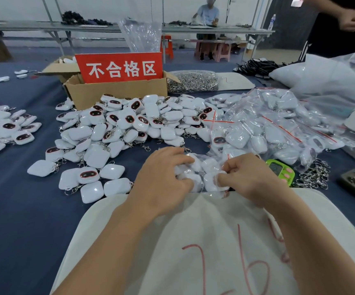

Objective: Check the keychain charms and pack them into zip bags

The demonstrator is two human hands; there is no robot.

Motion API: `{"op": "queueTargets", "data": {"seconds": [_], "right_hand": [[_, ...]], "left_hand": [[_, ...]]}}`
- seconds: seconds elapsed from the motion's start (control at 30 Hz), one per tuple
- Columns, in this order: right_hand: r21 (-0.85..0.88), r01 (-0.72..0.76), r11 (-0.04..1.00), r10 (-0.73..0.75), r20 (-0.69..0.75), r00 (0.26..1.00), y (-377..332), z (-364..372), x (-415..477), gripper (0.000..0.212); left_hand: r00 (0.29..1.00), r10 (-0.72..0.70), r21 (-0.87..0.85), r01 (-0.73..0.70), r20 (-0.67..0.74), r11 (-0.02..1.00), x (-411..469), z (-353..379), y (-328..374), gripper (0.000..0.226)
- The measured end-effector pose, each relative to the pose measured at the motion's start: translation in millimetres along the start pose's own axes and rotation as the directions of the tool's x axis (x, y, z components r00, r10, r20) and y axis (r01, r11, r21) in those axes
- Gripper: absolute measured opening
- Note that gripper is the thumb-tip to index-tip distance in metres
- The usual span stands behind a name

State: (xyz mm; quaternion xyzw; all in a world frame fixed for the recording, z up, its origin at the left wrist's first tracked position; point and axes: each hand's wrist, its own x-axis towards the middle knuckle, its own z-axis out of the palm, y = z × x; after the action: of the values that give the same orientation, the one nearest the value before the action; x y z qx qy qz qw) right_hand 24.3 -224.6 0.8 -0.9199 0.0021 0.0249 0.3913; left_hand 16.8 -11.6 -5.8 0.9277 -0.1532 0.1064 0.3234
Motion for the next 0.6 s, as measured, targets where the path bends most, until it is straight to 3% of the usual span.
{"op": "queueTargets", "data": {"seconds": [0.07,0.17,0.27,0.4,0.5,0.6], "right_hand": [[-0.013,0.000,1.000,0.001,0.004,1.000,-1,0,0,0.020],[0.023,-0.015,1.000,0.015,-0.003,1.000,-4,-1,0,0.015],[0.217,-0.048,0.975,0.043,0.025,0.999,-10,-1,-1,0.027],[0.415,-0.048,0.909,-0.026,0.171,0.985,-16,-6,-6,0.018],[0.372,-0.011,0.928,-0.049,0.152,0.987,-19,1,-9,0.016],[0.186,0.066,0.980,-0.050,-0.087,0.995,-29,18,-11,0.011]], "left_hand": [[0.997,-0.011,-0.055,0.007,-0.074,0.998,0,-1,4,0.047],[0.987,0.027,-0.025,-0.032,-0.161,0.999,-4,3,22,0.015],[0.992,-0.038,0.094,0.049,-0.117,0.994,-10,13,42,0.035],[0.984,-0.095,0.156,0.119,-0.150,0.981,-9,19,39,0.024],[0.978,-0.097,-0.085,0.083,-0.185,0.993,-7,18,36,0.024],[0.977,-0.101,-0.394,0.020,-0.188,0.919,-5,15,36,0.019]]}}
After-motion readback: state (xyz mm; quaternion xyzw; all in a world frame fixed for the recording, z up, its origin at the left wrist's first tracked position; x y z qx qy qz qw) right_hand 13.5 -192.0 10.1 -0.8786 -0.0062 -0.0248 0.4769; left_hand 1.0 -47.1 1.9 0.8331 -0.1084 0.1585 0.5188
